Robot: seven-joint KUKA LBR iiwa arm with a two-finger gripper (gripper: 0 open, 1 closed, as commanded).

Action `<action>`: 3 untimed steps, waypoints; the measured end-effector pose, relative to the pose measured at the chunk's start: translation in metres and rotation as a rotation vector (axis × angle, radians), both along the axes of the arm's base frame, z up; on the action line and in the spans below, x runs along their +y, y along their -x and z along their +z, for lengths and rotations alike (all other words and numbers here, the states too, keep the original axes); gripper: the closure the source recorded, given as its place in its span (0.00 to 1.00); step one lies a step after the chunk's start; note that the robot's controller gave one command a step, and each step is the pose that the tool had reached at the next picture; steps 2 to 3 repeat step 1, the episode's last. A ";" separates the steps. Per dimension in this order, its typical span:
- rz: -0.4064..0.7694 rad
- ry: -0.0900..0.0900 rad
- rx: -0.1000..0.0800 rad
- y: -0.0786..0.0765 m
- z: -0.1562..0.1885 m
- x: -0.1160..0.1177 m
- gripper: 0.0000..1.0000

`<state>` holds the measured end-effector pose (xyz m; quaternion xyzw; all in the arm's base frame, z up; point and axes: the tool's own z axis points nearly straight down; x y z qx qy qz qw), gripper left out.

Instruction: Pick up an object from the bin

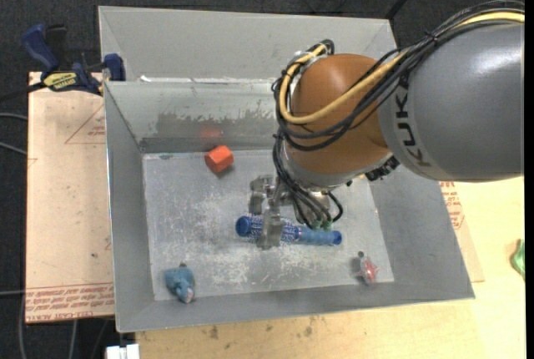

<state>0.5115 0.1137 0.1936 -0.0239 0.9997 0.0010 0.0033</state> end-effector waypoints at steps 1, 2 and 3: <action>0.509 0.004 0.000 -0.027 0.067 -0.027 1.00; 0.509 0.004 0.000 -0.027 0.067 -0.027 1.00; 0.509 0.004 0.000 -0.027 0.067 -0.027 1.00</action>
Offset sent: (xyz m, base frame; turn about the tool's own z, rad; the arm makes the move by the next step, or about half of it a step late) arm 0.0252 -0.0262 0.0662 -0.5129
